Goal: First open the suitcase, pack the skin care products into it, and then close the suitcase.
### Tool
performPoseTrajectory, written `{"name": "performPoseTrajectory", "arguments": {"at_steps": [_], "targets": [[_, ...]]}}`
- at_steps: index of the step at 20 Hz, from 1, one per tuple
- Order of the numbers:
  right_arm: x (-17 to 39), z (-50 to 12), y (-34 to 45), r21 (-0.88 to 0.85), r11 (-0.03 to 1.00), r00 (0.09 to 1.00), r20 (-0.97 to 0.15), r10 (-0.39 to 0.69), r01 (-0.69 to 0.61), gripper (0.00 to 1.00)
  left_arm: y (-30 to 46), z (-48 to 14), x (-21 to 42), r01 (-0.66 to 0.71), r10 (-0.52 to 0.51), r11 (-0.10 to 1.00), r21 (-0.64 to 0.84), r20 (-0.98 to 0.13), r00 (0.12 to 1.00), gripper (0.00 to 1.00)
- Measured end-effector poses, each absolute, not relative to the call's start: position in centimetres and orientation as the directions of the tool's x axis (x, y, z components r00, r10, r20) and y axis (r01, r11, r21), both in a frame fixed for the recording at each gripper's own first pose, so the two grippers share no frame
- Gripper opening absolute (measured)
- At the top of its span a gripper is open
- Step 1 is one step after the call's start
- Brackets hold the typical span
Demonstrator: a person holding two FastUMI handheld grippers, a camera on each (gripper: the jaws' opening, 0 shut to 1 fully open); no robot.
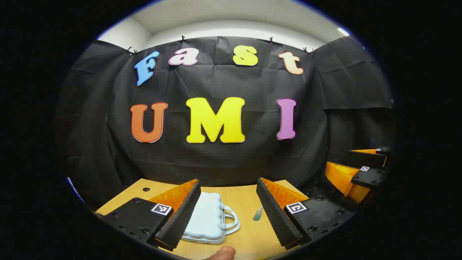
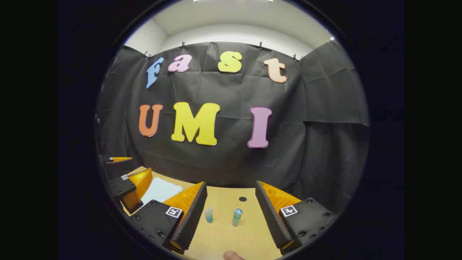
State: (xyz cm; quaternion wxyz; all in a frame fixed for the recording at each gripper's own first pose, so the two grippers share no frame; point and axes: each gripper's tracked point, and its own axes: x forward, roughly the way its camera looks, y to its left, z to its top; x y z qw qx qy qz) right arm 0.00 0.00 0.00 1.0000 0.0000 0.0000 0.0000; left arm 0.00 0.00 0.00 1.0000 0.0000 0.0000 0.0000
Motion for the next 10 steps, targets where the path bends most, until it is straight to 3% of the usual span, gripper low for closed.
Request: {"name": "performPoseTrajectory", "arguments": {"at_steps": [10], "targets": [[-0.2,0.2,-1.2,0.005,0.999,0.999,0.019,-0.034,0.033,0.80,-0.8,-0.3,-0.2,0.013,-0.013,1.000,0.004,-0.002,1.000,0.99]]}}
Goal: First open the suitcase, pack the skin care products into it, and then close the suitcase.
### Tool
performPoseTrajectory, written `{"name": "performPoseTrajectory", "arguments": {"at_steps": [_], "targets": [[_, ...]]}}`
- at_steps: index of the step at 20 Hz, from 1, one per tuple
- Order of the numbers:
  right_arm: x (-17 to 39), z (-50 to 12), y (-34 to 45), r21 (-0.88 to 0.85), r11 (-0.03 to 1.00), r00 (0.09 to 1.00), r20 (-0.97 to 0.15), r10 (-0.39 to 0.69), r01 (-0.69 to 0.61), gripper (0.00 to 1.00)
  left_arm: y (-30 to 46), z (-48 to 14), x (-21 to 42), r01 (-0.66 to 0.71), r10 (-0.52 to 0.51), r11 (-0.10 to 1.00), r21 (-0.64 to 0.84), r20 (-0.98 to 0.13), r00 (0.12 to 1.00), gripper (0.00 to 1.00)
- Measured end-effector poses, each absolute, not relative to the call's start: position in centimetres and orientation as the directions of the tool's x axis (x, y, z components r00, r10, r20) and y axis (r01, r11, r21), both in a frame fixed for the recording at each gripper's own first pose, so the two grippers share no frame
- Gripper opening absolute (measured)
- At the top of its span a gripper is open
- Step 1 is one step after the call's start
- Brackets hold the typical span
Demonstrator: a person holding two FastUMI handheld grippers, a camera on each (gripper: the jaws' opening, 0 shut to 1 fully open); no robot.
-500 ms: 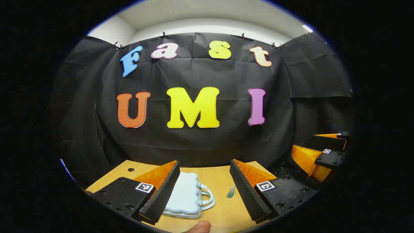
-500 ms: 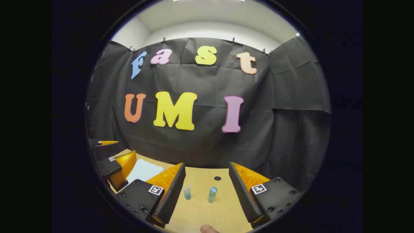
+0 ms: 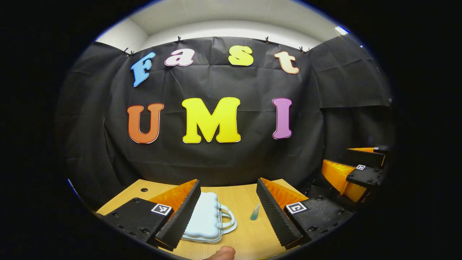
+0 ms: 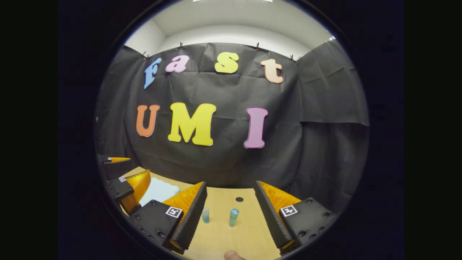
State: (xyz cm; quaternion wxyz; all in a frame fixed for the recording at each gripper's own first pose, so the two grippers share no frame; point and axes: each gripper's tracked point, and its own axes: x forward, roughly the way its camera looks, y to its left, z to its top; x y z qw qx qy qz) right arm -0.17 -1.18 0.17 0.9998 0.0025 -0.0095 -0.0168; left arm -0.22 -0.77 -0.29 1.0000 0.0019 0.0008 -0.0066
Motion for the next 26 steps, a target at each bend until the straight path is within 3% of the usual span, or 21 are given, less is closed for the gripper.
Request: {"name": "performPoseTrajectory", "arguments": {"at_steps": [9,18,26], "targets": [[0.3,-0.4,-2.1,-0.013,0.999,0.999,0.013,-0.038,0.038,0.80,0.7,-1.7,0.4,-0.041,0.041,0.999,0.035,-0.007,0.999,0.99],[2.1,-3.0,-7.2,-0.005,0.998,0.997,-0.015,-0.070,0.070,0.80,4.6,-11.1,4.1,-0.128,0.160,0.866,0.484,-0.027,0.987,0.99],[5.0,-5.9,-11.2,0.009,0.998,0.996,-0.064,-0.057,0.058,0.80,1.8,-18.7,7.4,-0.028,0.157,0.655,0.755,-0.100,0.983,0.98]]}}
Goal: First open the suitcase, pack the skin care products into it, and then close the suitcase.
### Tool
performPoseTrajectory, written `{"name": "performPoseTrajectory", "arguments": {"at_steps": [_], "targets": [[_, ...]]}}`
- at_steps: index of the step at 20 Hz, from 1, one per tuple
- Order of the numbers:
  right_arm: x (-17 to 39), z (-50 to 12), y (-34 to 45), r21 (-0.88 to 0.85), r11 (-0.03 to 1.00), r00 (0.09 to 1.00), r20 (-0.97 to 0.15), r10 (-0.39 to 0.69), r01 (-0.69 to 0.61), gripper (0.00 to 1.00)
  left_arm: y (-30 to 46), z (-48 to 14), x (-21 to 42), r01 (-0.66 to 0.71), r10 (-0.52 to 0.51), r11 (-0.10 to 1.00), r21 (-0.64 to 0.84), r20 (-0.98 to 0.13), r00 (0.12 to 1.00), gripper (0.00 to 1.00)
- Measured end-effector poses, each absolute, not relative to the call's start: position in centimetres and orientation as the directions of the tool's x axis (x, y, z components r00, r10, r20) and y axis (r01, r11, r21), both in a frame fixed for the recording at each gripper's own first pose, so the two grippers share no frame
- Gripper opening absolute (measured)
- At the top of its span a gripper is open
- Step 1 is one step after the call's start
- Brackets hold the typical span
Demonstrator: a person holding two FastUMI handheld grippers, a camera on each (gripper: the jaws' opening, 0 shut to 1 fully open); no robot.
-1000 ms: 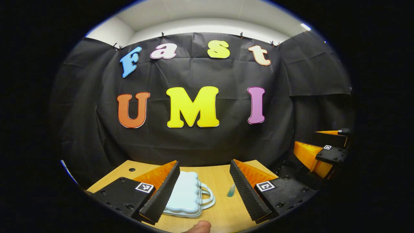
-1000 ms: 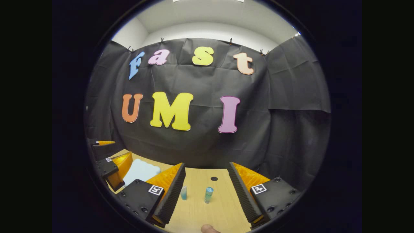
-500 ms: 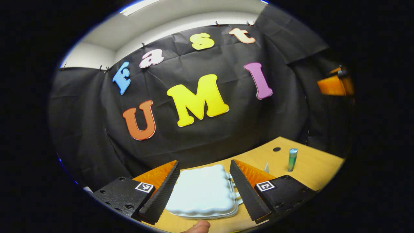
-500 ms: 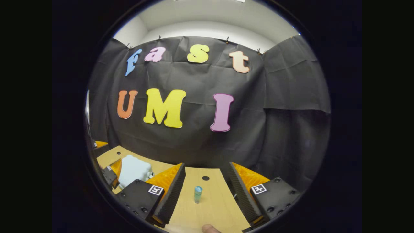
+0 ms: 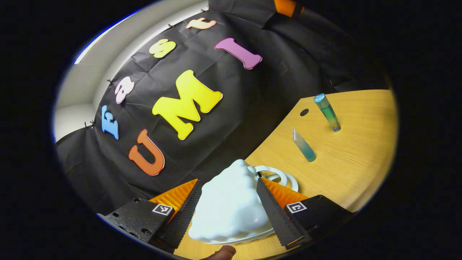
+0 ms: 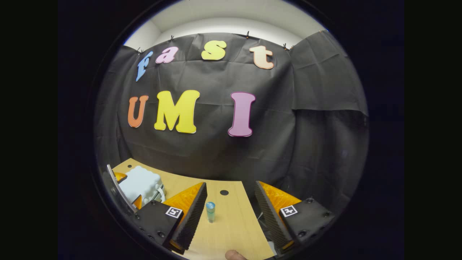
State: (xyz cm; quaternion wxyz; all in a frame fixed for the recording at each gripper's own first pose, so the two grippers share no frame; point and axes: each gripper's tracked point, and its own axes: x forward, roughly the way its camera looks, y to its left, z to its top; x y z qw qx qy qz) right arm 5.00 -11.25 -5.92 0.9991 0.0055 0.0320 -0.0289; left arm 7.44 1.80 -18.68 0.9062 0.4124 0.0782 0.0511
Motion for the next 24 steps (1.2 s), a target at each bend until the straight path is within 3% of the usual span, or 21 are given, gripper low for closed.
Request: {"name": "performPoseTrajectory", "arguments": {"at_steps": [7,13,15,19,22,24], "targets": [[7.5,-9.2,-14.9,0.043,0.998,0.992,-0.123,-0.041,0.047,0.80,0.0,-25.0,10.5,0.089,0.184,0.497,0.863,-0.205,0.961,0.97],[7.7,-12.2,-18.4,0.061,0.996,0.983,-0.174,-0.057,0.069,0.80,0.9,-27.6,12.8,0.137,0.284,0.284,0.949,-0.220,0.933,0.96],[7.5,-12.8,-19.2,0.059,0.995,0.982,-0.180,-0.063,0.075,0.80,1.1,-27.3,13.6,0.134,0.291,0.226,0.965,-0.198,0.936,0.91],[6.7,-13.4,-19.6,0.041,0.995,0.978,-0.193,-0.082,0.091,0.80,1.5,-27.7,14.4,0.158,0.297,0.176,0.972,-0.205,0.933,0.66],[5.5,-13.1,-18.8,0.035,0.994,0.976,-0.199,-0.093,0.102,0.80,1.0,-28.7,14.2,0.210,0.289,0.177,0.962,-0.255,0.923,0.30],[4.6,-13.0,-17.8,0.013,0.994,0.975,-0.197,-0.101,0.106,0.80,0.9,-28.6,14.3,0.214,0.283,0.165,0.963,-0.255,0.925,0.19]]}}
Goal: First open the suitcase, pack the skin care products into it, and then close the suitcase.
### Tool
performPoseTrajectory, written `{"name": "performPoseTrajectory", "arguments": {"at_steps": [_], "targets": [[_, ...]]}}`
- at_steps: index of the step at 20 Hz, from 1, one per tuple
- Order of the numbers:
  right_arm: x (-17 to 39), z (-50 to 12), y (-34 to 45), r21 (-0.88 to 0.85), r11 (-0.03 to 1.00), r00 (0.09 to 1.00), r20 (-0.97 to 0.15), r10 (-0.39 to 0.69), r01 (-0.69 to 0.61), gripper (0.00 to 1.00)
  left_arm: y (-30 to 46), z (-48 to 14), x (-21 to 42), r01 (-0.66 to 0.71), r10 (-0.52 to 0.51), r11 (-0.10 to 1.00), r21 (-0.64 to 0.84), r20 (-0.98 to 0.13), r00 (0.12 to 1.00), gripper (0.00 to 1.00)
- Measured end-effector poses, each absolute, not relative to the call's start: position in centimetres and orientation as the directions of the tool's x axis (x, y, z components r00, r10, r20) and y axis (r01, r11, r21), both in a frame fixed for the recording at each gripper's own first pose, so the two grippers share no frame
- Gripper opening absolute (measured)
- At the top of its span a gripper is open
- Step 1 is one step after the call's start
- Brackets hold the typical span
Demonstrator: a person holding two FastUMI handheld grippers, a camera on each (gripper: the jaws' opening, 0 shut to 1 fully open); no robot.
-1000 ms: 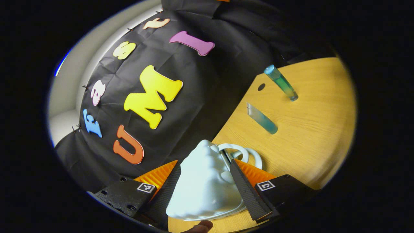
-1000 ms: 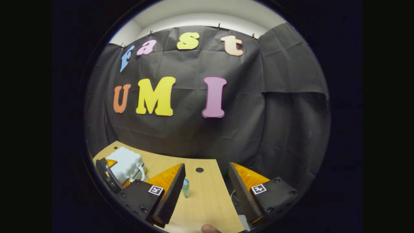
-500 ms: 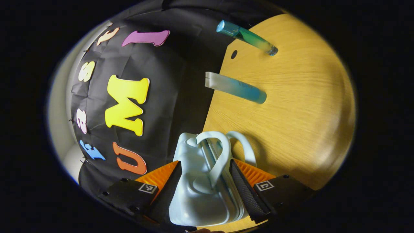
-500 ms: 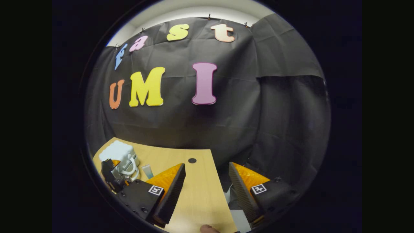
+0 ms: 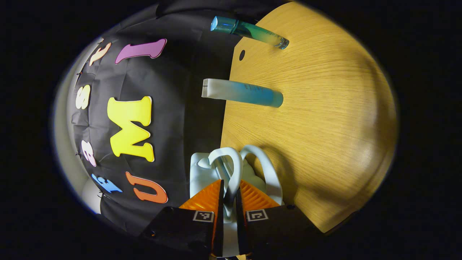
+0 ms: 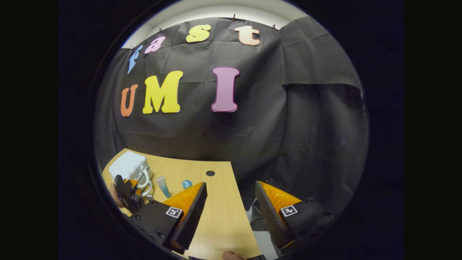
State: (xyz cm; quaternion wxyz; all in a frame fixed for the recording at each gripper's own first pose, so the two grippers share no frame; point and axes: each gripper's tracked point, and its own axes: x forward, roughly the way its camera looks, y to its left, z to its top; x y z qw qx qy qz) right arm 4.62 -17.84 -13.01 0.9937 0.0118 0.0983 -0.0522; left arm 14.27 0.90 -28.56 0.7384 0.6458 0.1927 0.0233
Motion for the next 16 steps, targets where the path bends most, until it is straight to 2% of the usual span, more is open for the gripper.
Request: {"name": "performPoseTrajectory", "arguments": {"at_steps": [3,4,10,13,16], "targets": [[3.3,-12.6,-16.9,-0.009,0.991,0.972,-0.194,-0.131,0.131,0.80,0.9,-28.1,14.3,0.215,0.273,0.148,0.965,-0.248,0.929,0.09],[2.9,-12.2,-16.6,-0.015,0.990,0.972,-0.189,-0.141,0.141,0.79,1.1,-27.8,14.4,0.215,0.266,0.159,0.964,-0.251,0.931,0.01],[2.3,-9.0,-13.6,-0.022,0.981,0.971,-0.144,-0.192,0.191,0.80,2.3,-22.0,13.3,0.143,0.205,0.378,0.915,-0.234,0.950,0.02],[2.5,-7.5,-10.4,-0.003,0.977,0.969,-0.127,-0.212,0.214,0.80,5.0,-17.4,12.1,0.092,0.179,0.506,0.858,-0.208,0.961,0.02],[2.9,-6.9,-6.6,-0.022,0.980,0.973,-0.115,-0.201,0.199,0.80,8.2,-13.5,11.0,0.037,0.166,0.581,0.813,-0.162,0.973,0.03]]}}
